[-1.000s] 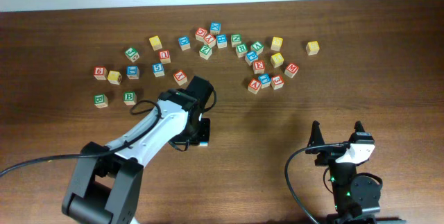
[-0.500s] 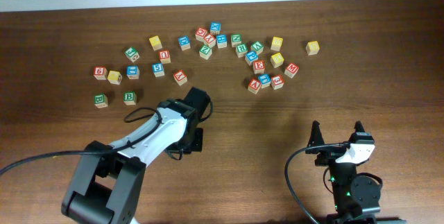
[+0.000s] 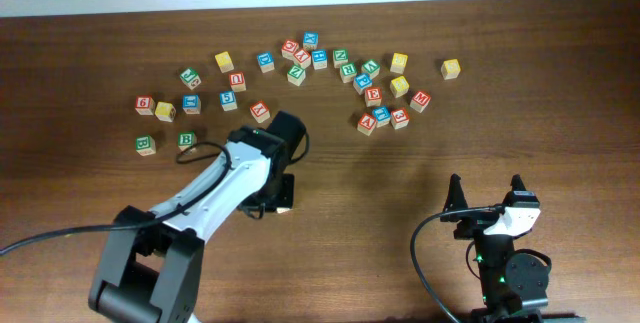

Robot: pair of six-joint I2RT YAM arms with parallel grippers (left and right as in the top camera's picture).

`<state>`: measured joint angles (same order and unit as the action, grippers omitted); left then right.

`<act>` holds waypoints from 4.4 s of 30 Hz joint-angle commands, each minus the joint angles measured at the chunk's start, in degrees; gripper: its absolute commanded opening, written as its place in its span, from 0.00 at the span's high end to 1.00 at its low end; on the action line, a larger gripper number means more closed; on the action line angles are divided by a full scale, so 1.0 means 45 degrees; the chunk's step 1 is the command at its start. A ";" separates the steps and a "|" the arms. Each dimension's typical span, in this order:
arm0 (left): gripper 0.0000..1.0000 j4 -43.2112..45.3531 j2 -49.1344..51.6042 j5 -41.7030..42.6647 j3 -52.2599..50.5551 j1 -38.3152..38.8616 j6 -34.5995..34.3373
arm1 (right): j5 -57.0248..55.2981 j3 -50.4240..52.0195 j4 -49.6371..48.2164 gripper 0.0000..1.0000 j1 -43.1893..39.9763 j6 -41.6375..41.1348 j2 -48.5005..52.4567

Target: Spell out ICRA

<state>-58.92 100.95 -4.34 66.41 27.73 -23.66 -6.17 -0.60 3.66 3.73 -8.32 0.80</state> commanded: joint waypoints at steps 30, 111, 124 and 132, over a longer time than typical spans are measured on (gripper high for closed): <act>1.00 0.1107 0.0141 0.0675 -0.0845 -0.0117 -0.0170 | -0.0117 0.0063 0.0097 0.01 -0.0107 0.0087 -0.0097; 0.38 0.4245 0.0136 0.0986 -0.1209 -0.0092 0.6849 | -0.0117 0.0063 0.0097 0.02 -0.0107 0.0087 -0.0097; 0.55 0.2210 0.0136 0.1141 -0.1209 0.0423 0.6183 | -0.0117 0.0063 0.0102 0.02 -0.0107 0.0087 -0.0097; 0.68 0.2555 0.0136 0.1103 -0.1209 0.0423 0.4867 | -0.0117 0.0063 0.0097 0.02 -0.0107 0.0087 -0.0097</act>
<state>-48.16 100.95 -0.14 59.94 29.56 2.50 -6.17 -0.60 3.66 3.73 -8.34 0.80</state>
